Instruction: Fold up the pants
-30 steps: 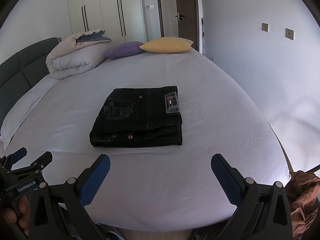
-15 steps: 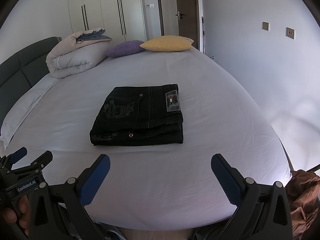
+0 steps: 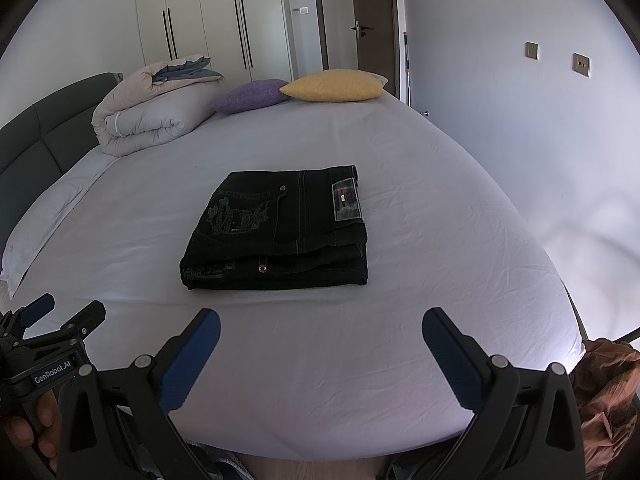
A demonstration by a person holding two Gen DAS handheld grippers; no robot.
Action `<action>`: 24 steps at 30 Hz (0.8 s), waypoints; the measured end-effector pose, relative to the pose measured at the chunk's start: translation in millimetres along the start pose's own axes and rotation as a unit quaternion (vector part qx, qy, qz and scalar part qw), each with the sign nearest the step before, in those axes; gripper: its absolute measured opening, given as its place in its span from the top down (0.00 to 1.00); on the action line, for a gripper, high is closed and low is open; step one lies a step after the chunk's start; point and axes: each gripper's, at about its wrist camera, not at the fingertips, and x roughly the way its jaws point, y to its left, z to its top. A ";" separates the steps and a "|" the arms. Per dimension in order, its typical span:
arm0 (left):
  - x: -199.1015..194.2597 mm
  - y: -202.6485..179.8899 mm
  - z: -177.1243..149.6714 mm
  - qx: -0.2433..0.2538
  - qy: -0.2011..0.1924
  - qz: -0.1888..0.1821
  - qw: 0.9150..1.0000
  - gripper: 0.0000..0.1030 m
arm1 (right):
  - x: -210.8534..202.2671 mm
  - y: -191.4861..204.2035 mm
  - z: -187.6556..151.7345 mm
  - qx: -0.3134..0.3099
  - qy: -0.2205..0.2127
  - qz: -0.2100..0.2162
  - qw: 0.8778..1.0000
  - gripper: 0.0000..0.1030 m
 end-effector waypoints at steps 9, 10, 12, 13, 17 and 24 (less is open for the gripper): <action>-0.5 -0.6 -0.2 0.000 0.000 0.000 1.000 0.00 | -0.6 1.0 -1.8 0.000 0.001 0.000 1.000 0.00; -0.8 -0.6 0.0 0.000 0.000 0.000 1.000 0.00 | -0.7 1.2 -2.1 0.000 0.001 0.000 1.000 0.00; -0.6 -0.6 -0.1 -0.001 0.000 0.000 1.000 0.00 | 0.1 1.2 -2.8 -0.001 0.002 0.001 1.000 0.00; -0.8 -0.6 0.1 0.000 0.000 0.000 1.000 0.00 | 0.3 1.1 -2.7 -0.001 0.001 0.001 1.000 0.00; 0.3 -1.9 -0.7 -0.001 0.000 -0.001 1.000 0.00 | 0.2 1.0 -2.9 -0.001 0.002 0.001 1.000 0.00; 2.0 -8.2 -5.8 -0.002 0.001 -0.006 1.000 0.00 | -0.3 2.6 -5.4 -0.001 0.003 0.003 1.000 0.00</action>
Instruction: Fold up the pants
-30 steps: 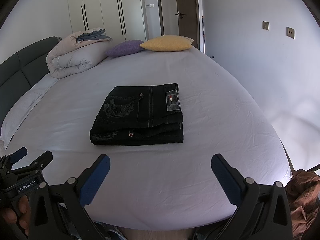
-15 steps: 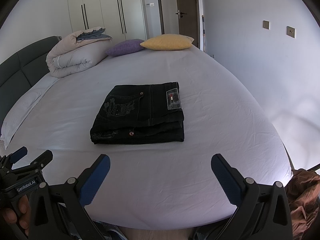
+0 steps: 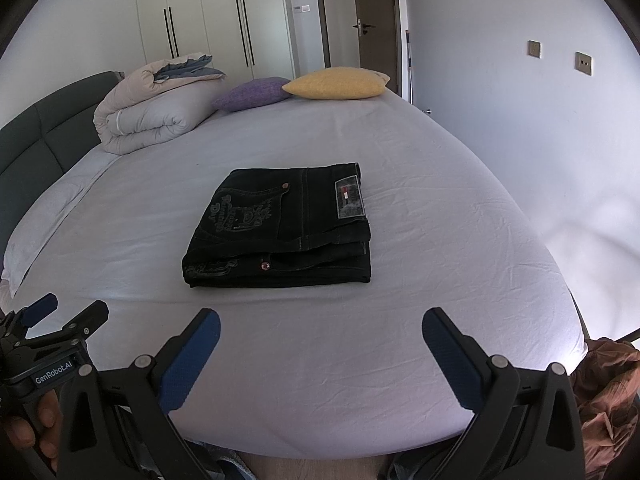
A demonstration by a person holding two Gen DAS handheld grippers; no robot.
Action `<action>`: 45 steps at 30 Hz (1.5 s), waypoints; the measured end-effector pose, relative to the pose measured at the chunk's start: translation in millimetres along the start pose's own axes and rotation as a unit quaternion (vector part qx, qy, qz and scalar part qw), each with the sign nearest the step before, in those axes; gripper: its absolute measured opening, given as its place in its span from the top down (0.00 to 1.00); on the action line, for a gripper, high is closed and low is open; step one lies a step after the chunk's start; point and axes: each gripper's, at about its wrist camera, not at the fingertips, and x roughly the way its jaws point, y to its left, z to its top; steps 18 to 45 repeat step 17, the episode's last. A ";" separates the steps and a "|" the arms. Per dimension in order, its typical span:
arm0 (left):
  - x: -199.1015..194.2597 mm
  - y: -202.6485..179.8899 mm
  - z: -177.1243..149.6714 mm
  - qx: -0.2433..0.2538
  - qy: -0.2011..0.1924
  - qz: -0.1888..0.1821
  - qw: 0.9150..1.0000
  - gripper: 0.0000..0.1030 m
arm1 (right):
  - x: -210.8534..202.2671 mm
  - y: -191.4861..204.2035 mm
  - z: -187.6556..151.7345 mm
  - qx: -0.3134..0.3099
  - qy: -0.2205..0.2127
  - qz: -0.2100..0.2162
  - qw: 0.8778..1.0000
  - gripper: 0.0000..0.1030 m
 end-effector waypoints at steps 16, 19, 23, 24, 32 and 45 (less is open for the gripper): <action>-3.0 -6.9 -3.0 0.003 -0.008 0.008 1.000 0.00 | 0.2 0.5 0.1 -0.001 0.004 0.004 1.000 0.00; -2.8 -7.1 -3.0 0.002 -0.008 0.005 1.000 0.00 | -0.2 1.0 -0.3 -0.001 0.004 0.004 1.000 0.00; -2.8 -7.1 -3.0 0.002 -0.008 0.005 1.000 0.00 | -0.2 1.0 -0.3 -0.001 0.004 0.004 1.000 0.00; -2.8 -7.1 -3.0 0.002 -0.008 0.005 1.000 0.00 | -0.2 1.0 -0.3 -0.001 0.004 0.004 1.000 0.00; -2.8 -7.1 -3.0 0.002 -0.008 0.005 1.000 0.00 | -0.2 1.0 -0.3 -0.001 0.004 0.004 1.000 0.00; -2.8 -7.1 -3.0 0.002 -0.008 0.005 1.000 0.00 | -0.2 1.0 -0.3 -0.001 0.004 0.004 1.000 0.00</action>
